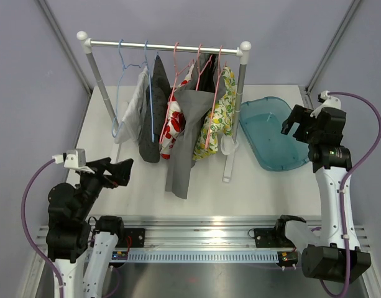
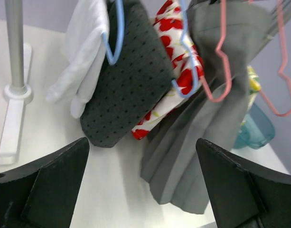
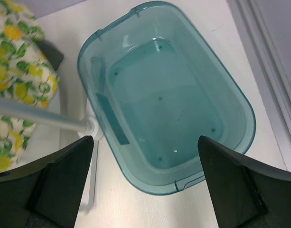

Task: Remove the skirt from the hanger

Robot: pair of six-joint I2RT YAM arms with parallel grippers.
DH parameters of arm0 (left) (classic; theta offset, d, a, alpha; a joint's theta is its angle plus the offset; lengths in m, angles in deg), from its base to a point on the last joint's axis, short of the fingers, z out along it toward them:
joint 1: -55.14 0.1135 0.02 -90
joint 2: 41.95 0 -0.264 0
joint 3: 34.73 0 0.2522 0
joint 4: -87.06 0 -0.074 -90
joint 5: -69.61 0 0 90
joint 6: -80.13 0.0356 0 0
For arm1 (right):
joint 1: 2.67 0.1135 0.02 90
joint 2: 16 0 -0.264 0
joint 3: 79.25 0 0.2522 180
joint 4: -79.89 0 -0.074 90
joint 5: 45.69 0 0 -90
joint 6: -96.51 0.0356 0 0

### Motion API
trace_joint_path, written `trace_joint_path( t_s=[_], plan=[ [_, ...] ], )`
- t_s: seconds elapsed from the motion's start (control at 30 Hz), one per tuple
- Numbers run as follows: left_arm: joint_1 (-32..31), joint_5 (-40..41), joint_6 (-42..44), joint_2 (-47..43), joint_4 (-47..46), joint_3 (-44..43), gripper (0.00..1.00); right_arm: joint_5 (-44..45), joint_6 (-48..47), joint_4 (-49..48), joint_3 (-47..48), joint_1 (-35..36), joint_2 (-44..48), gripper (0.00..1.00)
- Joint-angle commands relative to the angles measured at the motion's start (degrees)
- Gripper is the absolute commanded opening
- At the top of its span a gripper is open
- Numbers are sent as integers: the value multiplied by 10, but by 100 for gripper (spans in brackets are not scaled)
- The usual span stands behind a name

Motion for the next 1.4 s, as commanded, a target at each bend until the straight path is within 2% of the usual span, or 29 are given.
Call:
trace_joint_path(
  t_s=[0.0, 0.03, 0.1, 0.13, 0.23, 0.37, 0.5, 0.53, 0.73, 0.83, 0.97, 1.0, 1.2, 1.37],
  plan=[
    [2, -52, -29, -9, -18, -60, 99, -104, -69, 42, 48, 1, 11, 100],
    [2, -50, -31, -7, -18, -71, 99, -202, -146, 61, 55, 1, 10, 99],
    [2, -37, -31, 2, -14, -110, 99, -296, -217, 98, 69, 1, 7, 99],
    [2, -25, -30, 12, -11, -123, 99, -369, -282, 132, 73, 2, 4, 100],
    [2, -5, -22, 56, -1, -180, 99, -418, -334, 165, 81, 5, -4, 99],
    [2, 30, -19, 124, -16, -241, 99, -458, -353, 146, 48, 6, 2, 99],
    [2, 64, -5, 220, -9, -324, 97, -511, -337, 117, 28, 6, -18, 99],
    [2, 69, 0, 271, -7, -357, 95, -524, -332, 108, 26, 6, -25, 100],
    [3, 41, 34, 452, 14, -464, 87, -539, -305, 64, -4, 6, -48, 99],
    [3, 24, 42, 577, 32, -546, 81, -538, -308, 64, -13, 6, -47, 99],
    [3, 38, 54, 669, 69, -619, 70, -545, -311, 61, -30, 6, -39, 99],
    [3, 43, 57, 679, 70, -624, 65, -544, -311, 62, -32, 6, -38, 99],
    [-3, 79, 92, 701, 69, -617, 54, -537, -316, 65, -35, 6, -33, 99],
    [-13, 69, 124, 686, 54, -586, 33, -533, -317, 66, -36, 6, -35, 100]
  ],
)
